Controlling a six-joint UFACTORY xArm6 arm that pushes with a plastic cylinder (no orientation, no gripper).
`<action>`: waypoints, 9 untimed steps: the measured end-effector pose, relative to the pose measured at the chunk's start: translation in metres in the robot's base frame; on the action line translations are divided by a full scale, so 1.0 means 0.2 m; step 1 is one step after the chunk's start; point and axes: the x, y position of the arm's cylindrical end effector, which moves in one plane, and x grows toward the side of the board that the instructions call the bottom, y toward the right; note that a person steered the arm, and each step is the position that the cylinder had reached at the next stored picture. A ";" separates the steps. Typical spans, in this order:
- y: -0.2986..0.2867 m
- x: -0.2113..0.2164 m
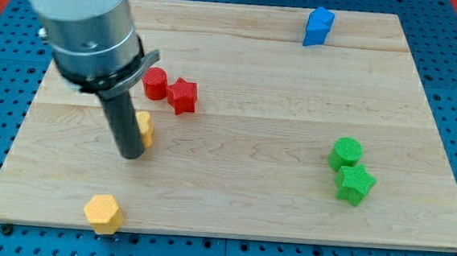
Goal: Move the yellow heart to the left center of the board
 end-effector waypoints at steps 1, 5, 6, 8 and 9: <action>0.09 0.13; -0.26 -0.16; -0.29 0.07; -0.47 -0.41; -0.42 -0.36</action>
